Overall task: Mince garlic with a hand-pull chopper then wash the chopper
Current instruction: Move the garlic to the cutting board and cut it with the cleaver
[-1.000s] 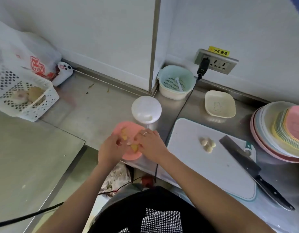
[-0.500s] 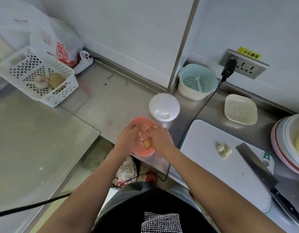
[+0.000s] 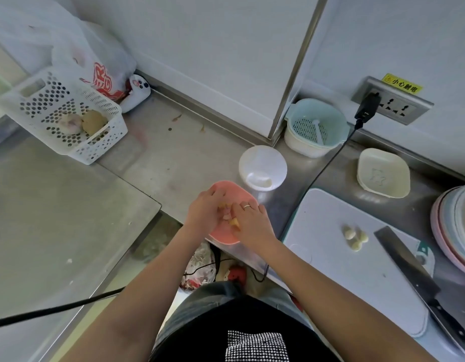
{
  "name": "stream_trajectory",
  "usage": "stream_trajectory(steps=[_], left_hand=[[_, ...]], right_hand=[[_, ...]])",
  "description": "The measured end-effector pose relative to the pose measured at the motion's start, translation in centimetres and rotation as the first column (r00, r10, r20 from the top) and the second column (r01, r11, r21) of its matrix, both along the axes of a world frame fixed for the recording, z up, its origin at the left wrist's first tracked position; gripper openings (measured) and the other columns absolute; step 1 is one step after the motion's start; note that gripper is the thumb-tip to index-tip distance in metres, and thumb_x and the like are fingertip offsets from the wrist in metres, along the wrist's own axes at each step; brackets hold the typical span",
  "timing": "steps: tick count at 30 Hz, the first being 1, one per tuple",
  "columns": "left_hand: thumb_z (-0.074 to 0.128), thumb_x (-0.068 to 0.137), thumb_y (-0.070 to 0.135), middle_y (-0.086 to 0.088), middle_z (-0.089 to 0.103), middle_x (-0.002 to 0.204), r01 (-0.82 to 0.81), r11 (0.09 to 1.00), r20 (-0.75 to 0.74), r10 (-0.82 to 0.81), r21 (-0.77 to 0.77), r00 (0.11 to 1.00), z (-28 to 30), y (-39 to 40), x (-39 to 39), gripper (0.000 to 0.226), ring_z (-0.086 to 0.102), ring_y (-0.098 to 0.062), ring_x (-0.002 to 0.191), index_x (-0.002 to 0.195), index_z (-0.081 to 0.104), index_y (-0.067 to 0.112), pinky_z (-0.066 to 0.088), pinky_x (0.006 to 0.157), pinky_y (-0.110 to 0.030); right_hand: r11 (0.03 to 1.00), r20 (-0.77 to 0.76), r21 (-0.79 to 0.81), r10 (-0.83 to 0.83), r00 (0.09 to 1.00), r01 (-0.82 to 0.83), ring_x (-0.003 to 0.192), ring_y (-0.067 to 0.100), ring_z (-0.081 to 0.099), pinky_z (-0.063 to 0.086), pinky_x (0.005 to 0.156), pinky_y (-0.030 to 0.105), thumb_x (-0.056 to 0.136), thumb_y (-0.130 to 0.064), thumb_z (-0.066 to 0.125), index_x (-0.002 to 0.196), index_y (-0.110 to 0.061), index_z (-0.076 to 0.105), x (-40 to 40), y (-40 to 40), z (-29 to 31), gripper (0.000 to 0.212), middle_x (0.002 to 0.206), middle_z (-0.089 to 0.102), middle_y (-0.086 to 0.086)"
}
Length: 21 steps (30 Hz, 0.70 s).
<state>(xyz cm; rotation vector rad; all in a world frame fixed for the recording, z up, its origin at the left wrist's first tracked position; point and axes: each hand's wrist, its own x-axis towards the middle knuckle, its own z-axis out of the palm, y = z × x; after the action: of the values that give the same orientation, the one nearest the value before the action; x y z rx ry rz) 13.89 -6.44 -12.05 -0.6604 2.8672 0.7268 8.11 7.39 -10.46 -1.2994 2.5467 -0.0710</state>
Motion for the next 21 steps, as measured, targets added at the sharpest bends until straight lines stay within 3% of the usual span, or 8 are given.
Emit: stream_trajectory(steps=[3, 5, 7, 9, 12, 14, 17, 21], left_hand=[[0.060, 0.084, 0.011, -0.005, 0.054, 0.124, -0.069, 0.991, -0.110, 0.081, 0.115, 0.991, 0.8, 0.9, 0.0, 0.040, 0.053, -0.027, 0.107, 0.123, 0.052, 0.013, 0.047, 0.082, -0.037], [0.062, 0.082, 0.009, -0.007, 0.060, 0.113, -0.038, 0.994, -0.254, 0.063, 0.101, 0.965, 1.8, 2.2, -0.1, 0.033, 0.058, -0.027, 0.097, 0.115, 0.059, 0.011, 0.049, 0.077, -0.035], [0.066, 0.078, 0.009, -0.005, 0.065, 0.097, 0.126, 0.992, -0.360, -0.128, -0.027, 0.924, 2.6, 4.1, -0.5, 0.024, 0.061, -0.026, 0.084, 0.102, 0.063, 0.013, 0.049, 0.069, -0.033], [0.071, 0.072, 0.008, -0.002, 0.064, 0.090, 0.309, 0.947, -0.385, -0.320, -0.092, 0.866, 3.2, 6.3, -1.6, 0.027, 0.062, -0.023, 0.078, 0.097, 0.062, 0.015, 0.045, 0.062, -0.025], [0.071, 0.070, 0.001, -0.008, 0.064, 0.095, 0.490, 0.871, -0.388, -0.463, -0.032, 0.797, 3.8, 10.3, -4.3, 0.030, 0.061, -0.026, 0.081, 0.098, 0.063, 0.009, 0.042, 0.062, -0.024], [0.065, 0.076, 0.001, -0.010, 0.062, 0.101, 0.537, 0.842, -0.353, -0.486, 0.058, 0.800, 3.8, 12.9, -6.2, 0.026, 0.060, -0.028, 0.088, 0.102, 0.060, 0.006, 0.046, 0.069, -0.030], [0.062, 0.076, 0.002, -0.010, 0.060, 0.095, 0.602, 0.787, -0.285, -0.551, 0.135, 0.784, 3.3, 16.3, -8.3, 0.025, 0.059, -0.030, 0.084, 0.100, 0.055, 0.006, 0.049, 0.068, -0.038], [0.065, 0.075, 0.006, -0.007, 0.063, 0.087, 0.609, 0.770, -0.221, -0.571, 0.191, 0.791, 2.4, 19.9, -10.0, 0.024, 0.060, -0.029, 0.081, 0.096, 0.055, 0.009, 0.049, 0.067, -0.039]], right_hand=[[0.928, 0.226, -0.268, -0.202, 0.953, 0.260, 0.099, 0.017, 0.049, 0.036, 0.090, 0.034, 0.085, -0.029, 0.060, 0.108, -0.019, 0.055, -0.5, 1.0, 1.1, 0.025, 0.102, 0.061, -0.002], [0.754, 0.424, -0.390, -0.362, 0.830, 0.528, 0.092, 0.010, 0.047, 0.040, 0.082, 0.028, 0.082, -0.023, 0.067, 0.108, -0.021, 0.054, -1.2, 2.5, 1.9, 0.028, 0.096, 0.059, -0.007], [0.526, 0.555, -0.443, -0.476, 0.683, 0.726, 0.090, 0.011, 0.051, 0.043, 0.072, 0.023, 0.083, -0.019, 0.067, 0.107, -0.023, 0.051, -1.9, 5.2, 2.4, 0.029, 0.096, 0.058, -0.006], [0.391, 0.561, -0.448, -0.577, 0.593, 0.804, 0.087, 0.015, 0.055, 0.044, 0.068, 0.022, 0.085, -0.015, 0.066, 0.100, -0.023, 0.050, -2.9, 8.5, 2.5, 0.023, 0.096, 0.058, -0.002], [0.338, 0.501, -0.390, -0.702, 0.506, 0.856, 0.080, 0.019, 0.057, 0.049, 0.069, 0.031, 0.085, -0.010, 0.065, 0.096, -0.019, 0.052, -4.1, 13.2, 1.9, 0.019, 0.098, 0.058, 0.005], [0.278, 0.492, -0.341, -0.761, 0.423, 0.898, 0.079, 0.021, 0.056, 0.045, 0.066, 0.029, 0.084, -0.008, 0.065, 0.098, -0.015, 0.055, -4.0, 15.9, 1.3, 0.019, 0.100, 0.057, 0.007], [0.216, 0.464, -0.304, -0.817, 0.342, 0.928, 0.082, 0.022, 0.053, 0.041, 0.069, 0.027, 0.084, -0.008, 0.065, 0.101, -0.012, 0.057, -3.2, 18.9, 0.4, 0.019, 0.102, 0.056, 0.009], [0.146, 0.471, -0.235, -0.848, 0.244, 0.961, 0.078, 0.024, 0.054, 0.039, 0.066, 0.028, 0.084, -0.006, 0.064, 0.102, -0.010, 0.057, -2.9, 21.6, -0.4, 0.020, 0.104, 0.055, 0.010]])
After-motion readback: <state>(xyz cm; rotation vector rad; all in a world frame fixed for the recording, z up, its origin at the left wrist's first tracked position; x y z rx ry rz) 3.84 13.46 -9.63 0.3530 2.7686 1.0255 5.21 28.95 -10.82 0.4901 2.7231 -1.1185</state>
